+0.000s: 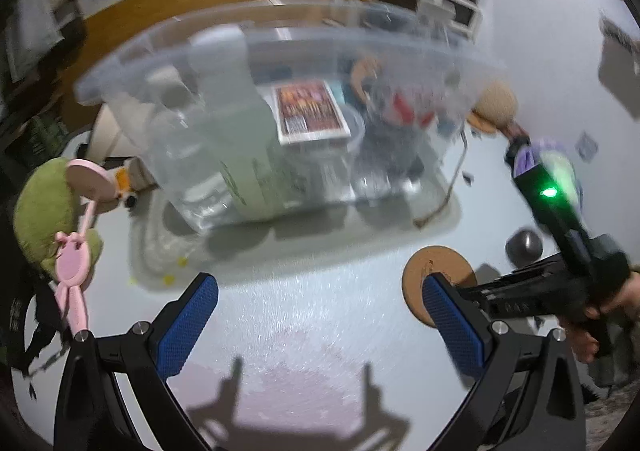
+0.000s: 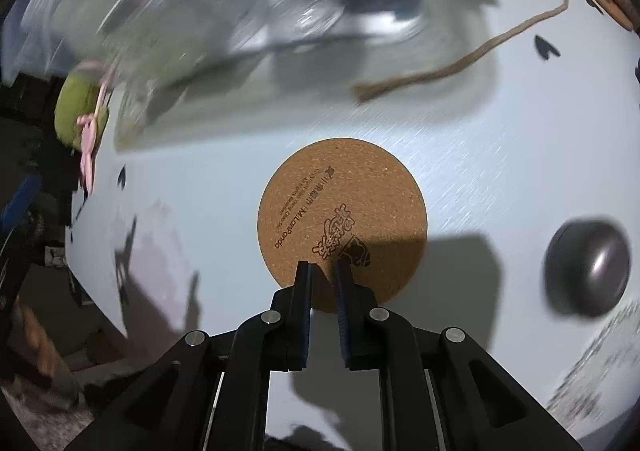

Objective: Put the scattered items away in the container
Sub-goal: 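Bring the right gripper to the plain printed cork coaster, then roll the right tool and grip the edge of the cork coaster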

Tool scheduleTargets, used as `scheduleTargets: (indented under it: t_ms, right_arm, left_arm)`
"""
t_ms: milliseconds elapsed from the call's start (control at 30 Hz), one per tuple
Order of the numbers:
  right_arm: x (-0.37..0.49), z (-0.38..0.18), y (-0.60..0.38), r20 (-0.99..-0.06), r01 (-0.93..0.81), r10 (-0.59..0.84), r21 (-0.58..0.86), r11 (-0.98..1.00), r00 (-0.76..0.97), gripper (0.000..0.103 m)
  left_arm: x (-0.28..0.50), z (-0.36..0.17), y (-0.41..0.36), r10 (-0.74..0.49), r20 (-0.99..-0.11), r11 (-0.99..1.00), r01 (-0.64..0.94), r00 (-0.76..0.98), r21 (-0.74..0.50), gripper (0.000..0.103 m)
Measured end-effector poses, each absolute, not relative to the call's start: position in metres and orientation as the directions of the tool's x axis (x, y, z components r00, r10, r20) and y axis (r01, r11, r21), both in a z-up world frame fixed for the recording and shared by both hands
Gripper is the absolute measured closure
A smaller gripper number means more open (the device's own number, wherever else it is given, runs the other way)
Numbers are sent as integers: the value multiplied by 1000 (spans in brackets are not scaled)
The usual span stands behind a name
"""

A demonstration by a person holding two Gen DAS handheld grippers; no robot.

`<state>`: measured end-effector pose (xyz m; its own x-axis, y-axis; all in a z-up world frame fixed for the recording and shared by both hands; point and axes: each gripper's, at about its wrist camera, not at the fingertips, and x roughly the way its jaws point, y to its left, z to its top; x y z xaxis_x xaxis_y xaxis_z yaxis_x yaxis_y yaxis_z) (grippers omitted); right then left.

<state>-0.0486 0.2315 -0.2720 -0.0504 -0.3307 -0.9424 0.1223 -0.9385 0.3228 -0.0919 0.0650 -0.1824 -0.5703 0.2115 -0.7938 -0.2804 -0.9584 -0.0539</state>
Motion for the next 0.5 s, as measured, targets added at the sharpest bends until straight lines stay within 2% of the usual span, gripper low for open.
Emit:
scheduleTargets:
  t_ms: [333,433,500]
  right_arm:
    - [-33,-276,227,-939,66,-331,325,-943,-95,90]
    - [-27,-274,228,-934,25,-326,326,-945,-146,90]
    - [-24,-277,232,-914,-34,-364,375,-926,-180,90]
  left_arm:
    - [-96,-246,94,296,-873,-865,-497,-388,-72,2]
    - [-94,-263,103,272,-894,-839,-543,-356,-40,2]
    - [-94,-274,108,251,-906,-825,-565,-342,-15,2]
